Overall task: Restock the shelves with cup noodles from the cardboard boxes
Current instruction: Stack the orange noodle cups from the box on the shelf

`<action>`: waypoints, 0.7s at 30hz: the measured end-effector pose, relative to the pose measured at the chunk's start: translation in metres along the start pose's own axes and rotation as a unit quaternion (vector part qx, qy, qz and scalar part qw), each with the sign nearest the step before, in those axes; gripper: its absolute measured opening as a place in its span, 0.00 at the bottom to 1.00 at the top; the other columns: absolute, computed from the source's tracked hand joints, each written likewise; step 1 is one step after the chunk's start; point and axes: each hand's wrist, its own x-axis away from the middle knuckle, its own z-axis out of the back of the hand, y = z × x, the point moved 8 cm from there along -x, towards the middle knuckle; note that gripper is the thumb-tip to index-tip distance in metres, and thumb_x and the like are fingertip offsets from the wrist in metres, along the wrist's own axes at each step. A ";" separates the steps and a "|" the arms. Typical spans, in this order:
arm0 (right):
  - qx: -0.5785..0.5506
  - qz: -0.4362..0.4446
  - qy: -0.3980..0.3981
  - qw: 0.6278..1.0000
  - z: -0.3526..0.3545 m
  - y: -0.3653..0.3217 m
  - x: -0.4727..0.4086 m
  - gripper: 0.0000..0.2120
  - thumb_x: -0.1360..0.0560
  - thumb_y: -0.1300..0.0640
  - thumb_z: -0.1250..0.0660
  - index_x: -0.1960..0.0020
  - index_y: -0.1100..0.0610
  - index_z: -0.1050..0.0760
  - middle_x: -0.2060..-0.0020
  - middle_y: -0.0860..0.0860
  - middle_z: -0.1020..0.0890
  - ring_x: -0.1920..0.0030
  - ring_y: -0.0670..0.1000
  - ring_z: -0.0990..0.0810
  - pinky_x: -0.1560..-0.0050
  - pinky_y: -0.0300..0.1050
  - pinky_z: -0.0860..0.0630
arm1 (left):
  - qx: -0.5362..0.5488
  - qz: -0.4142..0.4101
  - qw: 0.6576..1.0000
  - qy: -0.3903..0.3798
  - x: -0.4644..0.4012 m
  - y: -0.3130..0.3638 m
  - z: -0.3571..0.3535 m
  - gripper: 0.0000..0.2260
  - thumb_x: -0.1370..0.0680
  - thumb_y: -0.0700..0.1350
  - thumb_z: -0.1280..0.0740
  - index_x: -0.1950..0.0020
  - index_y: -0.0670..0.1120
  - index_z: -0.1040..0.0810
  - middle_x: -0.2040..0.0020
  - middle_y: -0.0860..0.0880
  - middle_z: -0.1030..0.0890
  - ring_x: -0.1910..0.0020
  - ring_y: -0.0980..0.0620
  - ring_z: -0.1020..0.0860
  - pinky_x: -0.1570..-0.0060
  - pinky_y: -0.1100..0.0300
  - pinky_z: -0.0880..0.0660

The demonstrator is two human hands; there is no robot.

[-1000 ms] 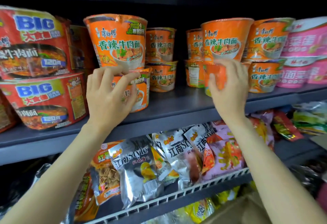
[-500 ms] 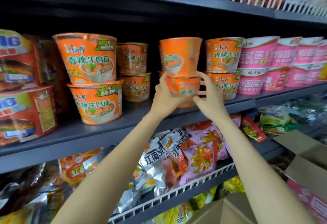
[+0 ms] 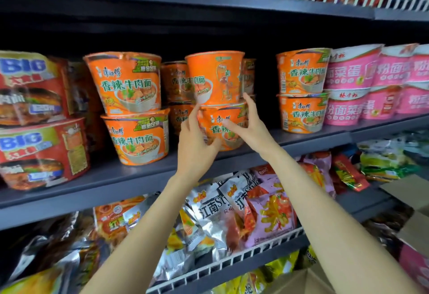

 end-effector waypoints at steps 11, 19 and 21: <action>0.075 -0.014 0.008 0.997 -0.030 -0.001 -0.019 0.50 0.30 0.43 0.27 0.22 0.50 0.57 0.25 0.51 0.40 0.27 0.52 0.38 0.30 0.55 0.35 | -0.291 -0.117 0.948 0.044 -0.004 -0.004 0.032 0.31 0.29 0.45 0.27 0.30 0.39 0.34 0.37 0.39 0.29 0.40 0.40 0.28 0.65 0.56 0.23; 0.087 -0.009 -0.010 0.996 -0.022 -0.014 -0.023 0.45 0.26 0.41 0.34 0.22 0.51 0.59 0.23 0.50 0.48 0.24 0.51 0.46 0.28 0.53 0.42 | -0.205 -0.142 0.965 0.078 -0.011 0.012 0.043 0.25 0.25 0.44 0.32 0.31 0.36 0.34 0.33 0.39 0.32 0.34 0.43 0.32 0.39 0.61 0.35; -0.001 0.009 0.038 0.999 -0.009 -0.030 -0.031 0.35 0.21 0.44 0.40 0.22 0.51 0.54 0.23 0.50 0.47 0.24 0.50 0.46 0.29 0.49 0.42 | -0.142 -0.123 0.979 0.084 -0.021 0.021 0.047 0.27 0.23 0.45 0.33 0.28 0.38 0.38 0.30 0.41 0.35 0.31 0.46 0.35 0.35 0.63 0.39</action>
